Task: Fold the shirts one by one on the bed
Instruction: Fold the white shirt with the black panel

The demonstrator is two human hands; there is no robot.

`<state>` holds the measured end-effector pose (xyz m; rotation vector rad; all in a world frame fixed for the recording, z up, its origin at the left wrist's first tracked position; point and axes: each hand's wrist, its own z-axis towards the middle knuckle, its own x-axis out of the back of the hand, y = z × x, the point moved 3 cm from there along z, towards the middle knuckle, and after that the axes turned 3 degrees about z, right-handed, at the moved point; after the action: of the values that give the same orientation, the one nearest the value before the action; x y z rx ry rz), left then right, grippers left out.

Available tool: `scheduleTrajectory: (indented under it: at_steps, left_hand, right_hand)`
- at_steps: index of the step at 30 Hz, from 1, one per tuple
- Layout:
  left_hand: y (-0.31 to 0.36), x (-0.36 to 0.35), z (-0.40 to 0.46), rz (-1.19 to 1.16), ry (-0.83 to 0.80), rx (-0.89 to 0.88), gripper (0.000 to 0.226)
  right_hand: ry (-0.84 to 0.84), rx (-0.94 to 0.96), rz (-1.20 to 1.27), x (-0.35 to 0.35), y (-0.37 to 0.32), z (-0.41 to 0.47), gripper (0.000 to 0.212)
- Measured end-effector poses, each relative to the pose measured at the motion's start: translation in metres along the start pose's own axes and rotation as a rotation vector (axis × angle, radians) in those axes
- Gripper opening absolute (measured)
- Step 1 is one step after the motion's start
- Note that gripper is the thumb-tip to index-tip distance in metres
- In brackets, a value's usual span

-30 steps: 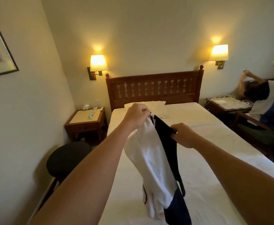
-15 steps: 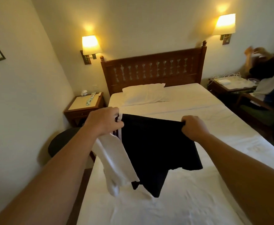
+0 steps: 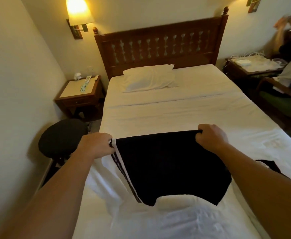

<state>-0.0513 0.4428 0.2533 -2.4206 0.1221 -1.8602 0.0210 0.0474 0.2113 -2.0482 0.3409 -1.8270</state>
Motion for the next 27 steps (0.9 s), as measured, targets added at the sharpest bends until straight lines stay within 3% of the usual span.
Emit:
scheduleTrajectory:
  at_steps: [3, 7, 12, 21, 24, 27]
  left_hand:
    - [-0.010, -0.004, 0.045, 0.029, -0.007, 0.042, 0.011]
    - [-0.021, 0.014, 0.103, 0.001, 0.193, 0.148, 0.011]
    - [-0.032, 0.093, 0.161, -0.296, 0.605, 0.319, 0.009]
    - [-0.071, 0.242, 0.160, -0.665, 1.245, 0.405, 0.029]
    - [-0.077, 0.244, 0.136, -0.632, 1.380, 0.362, 0.033]
    - [-0.075, 0.208, 0.105, -0.434, 1.354, 0.237, 0.034]
  right_hand:
    - [-0.026, 0.123, 0.047, -0.002, -0.009, 0.041, 0.014]
    - [-0.027, 0.116, -0.084, 0.005, -0.018, 0.102, 0.018]
    - [0.327, -0.021, -0.034, 0.051, -0.054, 0.167, 0.010]
    - [0.898, 0.153, 0.193, 0.151, -0.127, 0.208, 0.020]
    - [0.961, 0.219, 0.222, 0.151, -0.129, 0.196, 0.027]
    - [0.919, 0.206, 0.193, 0.128, -0.112, 0.175, 0.023]
